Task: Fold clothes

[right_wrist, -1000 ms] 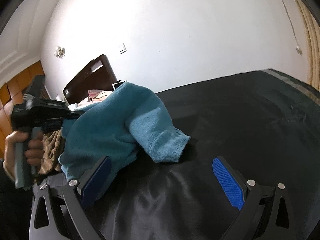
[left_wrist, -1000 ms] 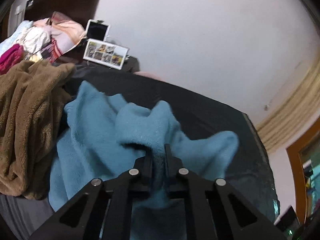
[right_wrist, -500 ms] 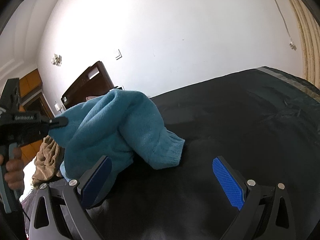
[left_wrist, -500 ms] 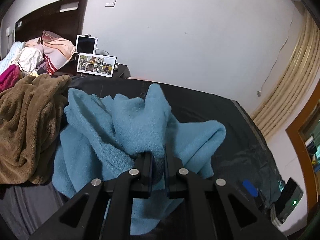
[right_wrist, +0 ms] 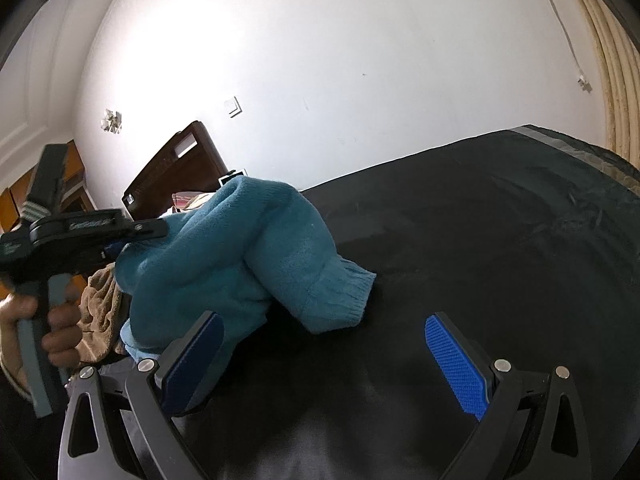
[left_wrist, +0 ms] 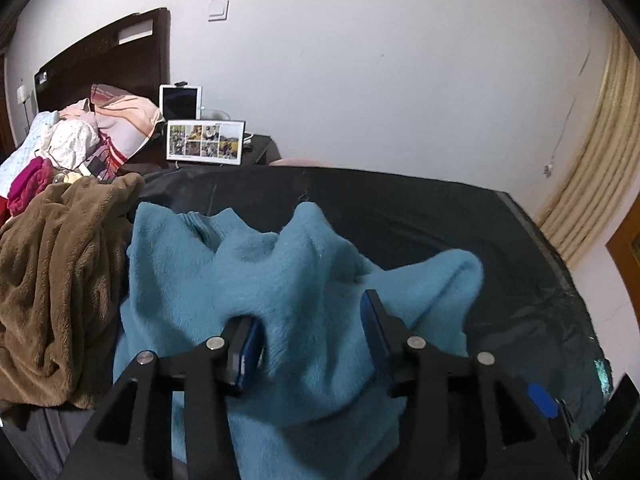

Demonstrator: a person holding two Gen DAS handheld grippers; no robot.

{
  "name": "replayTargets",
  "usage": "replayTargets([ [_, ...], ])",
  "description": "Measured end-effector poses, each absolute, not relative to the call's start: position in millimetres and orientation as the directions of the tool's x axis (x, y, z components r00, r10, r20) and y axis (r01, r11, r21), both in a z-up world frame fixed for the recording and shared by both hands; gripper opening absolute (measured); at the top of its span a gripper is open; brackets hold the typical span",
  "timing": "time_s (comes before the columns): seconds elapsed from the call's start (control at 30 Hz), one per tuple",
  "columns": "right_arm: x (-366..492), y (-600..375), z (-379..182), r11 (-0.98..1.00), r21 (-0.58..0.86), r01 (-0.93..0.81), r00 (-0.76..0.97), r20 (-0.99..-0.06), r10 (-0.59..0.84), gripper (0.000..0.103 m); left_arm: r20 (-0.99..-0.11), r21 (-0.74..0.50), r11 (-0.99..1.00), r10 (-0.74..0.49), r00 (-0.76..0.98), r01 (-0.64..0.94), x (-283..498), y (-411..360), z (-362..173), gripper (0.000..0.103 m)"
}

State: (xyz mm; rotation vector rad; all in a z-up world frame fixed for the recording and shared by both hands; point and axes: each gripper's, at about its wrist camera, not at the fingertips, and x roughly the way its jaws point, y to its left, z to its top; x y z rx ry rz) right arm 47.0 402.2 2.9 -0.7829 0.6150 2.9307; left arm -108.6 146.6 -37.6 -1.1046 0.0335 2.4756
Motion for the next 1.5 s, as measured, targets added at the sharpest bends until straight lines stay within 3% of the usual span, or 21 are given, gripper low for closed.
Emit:
replayTargets([
  [0.07,46.8,402.3,2.3,-0.922,0.359,-0.142,-0.872,-0.487,-0.055,0.103,-0.737,-0.168,-0.909,0.373,-0.564,-0.381,-116.9,147.4,-46.4,0.049],
  [0.13,45.8,400.4,2.9,-0.926,0.349,-0.140,-0.873,-0.486,-0.051,0.103,-0.761,-0.199,-0.912,0.375,-0.530,-0.359,-124.7,146.7,-56.2,0.019],
  [0.17,45.4,399.1,3.3,-0.928,0.344,-0.141,-0.872,-0.486,-0.048,0.103,-0.767,-0.217,-0.912,0.379,-0.517,-0.347,-126.2,145.8,-59.8,0.012],
  [0.33,46.9,398.9,3.1,-0.929,0.338,-0.148,-0.874,-0.485,-0.038,0.103,-0.739,-0.272,-0.896,0.428,-0.521,-0.350,-110.7,138.5,-49.4,0.009],
  [0.93,70.2,429.3,7.2,-0.881,0.402,-0.250,-0.892,-0.450,0.047,0.103,-0.445,-0.255,-0.778,0.622,-0.645,-0.574,48.0,142.8,122.6,0.009],
  [1.13,76.9,435.1,8.5,-0.881,0.394,-0.263,-0.890,-0.452,0.064,0.103,-0.351,-0.227,-0.822,0.569,-0.744,-0.522,85.4,88.0,154.2,0.009],
  [1.23,75.5,432.9,9.0,-0.891,0.380,-0.249,-0.887,-0.460,0.052,0.103,-0.377,-0.233,-0.874,0.485,-0.789,-0.426,87.8,43.4,140.8,0.009],
  [1.4,73.9,424.5,5.8,-0.909,0.364,-0.206,-0.882,-0.472,0.011,0.103,-0.528,-0.245,-0.955,0.278,-0.803,-0.169,72.6,-48.6,67.0,0.010],
  [1.5,70.5,418.3,4.9,-0.916,0.361,-0.177,-0.876,-0.481,-0.020,0.103,-0.640,-0.259,-0.964,0.214,-0.738,-0.055,64.7,-100.4,10.4,0.010],
])
